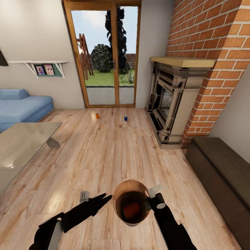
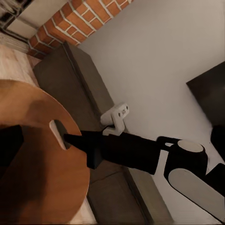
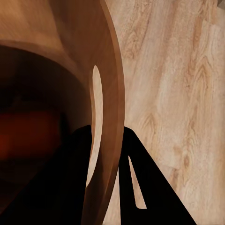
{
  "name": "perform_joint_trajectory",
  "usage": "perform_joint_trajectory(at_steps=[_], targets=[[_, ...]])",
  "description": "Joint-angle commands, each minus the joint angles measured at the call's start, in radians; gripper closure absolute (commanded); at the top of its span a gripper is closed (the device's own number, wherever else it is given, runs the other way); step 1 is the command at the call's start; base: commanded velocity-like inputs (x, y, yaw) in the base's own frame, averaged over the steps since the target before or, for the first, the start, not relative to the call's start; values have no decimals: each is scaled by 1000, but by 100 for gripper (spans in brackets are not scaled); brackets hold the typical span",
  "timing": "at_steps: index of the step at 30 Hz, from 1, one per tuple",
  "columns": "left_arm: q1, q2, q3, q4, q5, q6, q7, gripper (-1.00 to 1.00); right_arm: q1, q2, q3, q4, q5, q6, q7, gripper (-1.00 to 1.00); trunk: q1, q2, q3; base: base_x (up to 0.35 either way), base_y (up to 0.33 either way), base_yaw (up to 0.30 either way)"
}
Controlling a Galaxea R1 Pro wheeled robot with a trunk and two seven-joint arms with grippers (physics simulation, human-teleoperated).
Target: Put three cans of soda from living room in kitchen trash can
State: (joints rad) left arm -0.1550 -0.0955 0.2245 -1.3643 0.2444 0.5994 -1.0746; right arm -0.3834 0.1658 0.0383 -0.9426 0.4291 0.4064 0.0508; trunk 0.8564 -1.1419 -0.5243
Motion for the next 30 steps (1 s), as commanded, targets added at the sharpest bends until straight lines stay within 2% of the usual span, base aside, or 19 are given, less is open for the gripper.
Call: perform_joint_trajectory(at_steps=[1, 5, 6, 9, 12, 16, 20, 23, 27, 30], targets=[[0, 9, 1, -2, 1, 1, 0, -100, 0, 0, 0, -1, -5, 0, 4, 100, 0, 0, 0, 0, 0, 0], [0, 81, 7, -5, 16, 7, -31, -100, -1, 0, 0, -1, -6, 0, 5, 100, 0, 0, 0, 0, 0, 0], [0, 115, 21, -5, 27, 10, -63, -100, -1, 0, 0, -1, -7, 0, 6, 100, 0, 0, 0, 0, 0, 0], [0, 161, 57, -3, 35, 12, -106, -100, -1, 0, 0, -1, -7, 1, 9, 100, 0, 0, 0, 0, 0, 0], [0, 177, 88, -1, 35, 11, -121, -100, -1, 0, 0, -1, -9, 2, 15, 100, 0, 0, 0, 0, 0, 0], [0, 189, 112, 5, 28, 7, -122, -100, -1, -1, -1, -1, -10, 5, 19, 100, 0, 0, 0, 0, 0, 0], [0, 236, 120, 10, 15, 2, -105, -100, -1, -2, -3, -2, -11, 9, 21, 100, 0, 0, 0, 0, 0, 0], [0, 255, 120, 17, 6, 1, -94, -100, -1, -2, -4, -2, -12, 9, 21, 100, 0, 0, 0, 0, 0, 0], [0, 280, 125, 43, -8, -2, -45, -100, -1, -1, -4, -2, -12, 11, 21, 100, 0, 0, 0, 0, 0, 0], [0, 286, 133, 60, -15, -3, 2, -100, -1, -1, -4, -2, -12, 11, 21, 100, 0, 0, 0, 0, 0, 0]])
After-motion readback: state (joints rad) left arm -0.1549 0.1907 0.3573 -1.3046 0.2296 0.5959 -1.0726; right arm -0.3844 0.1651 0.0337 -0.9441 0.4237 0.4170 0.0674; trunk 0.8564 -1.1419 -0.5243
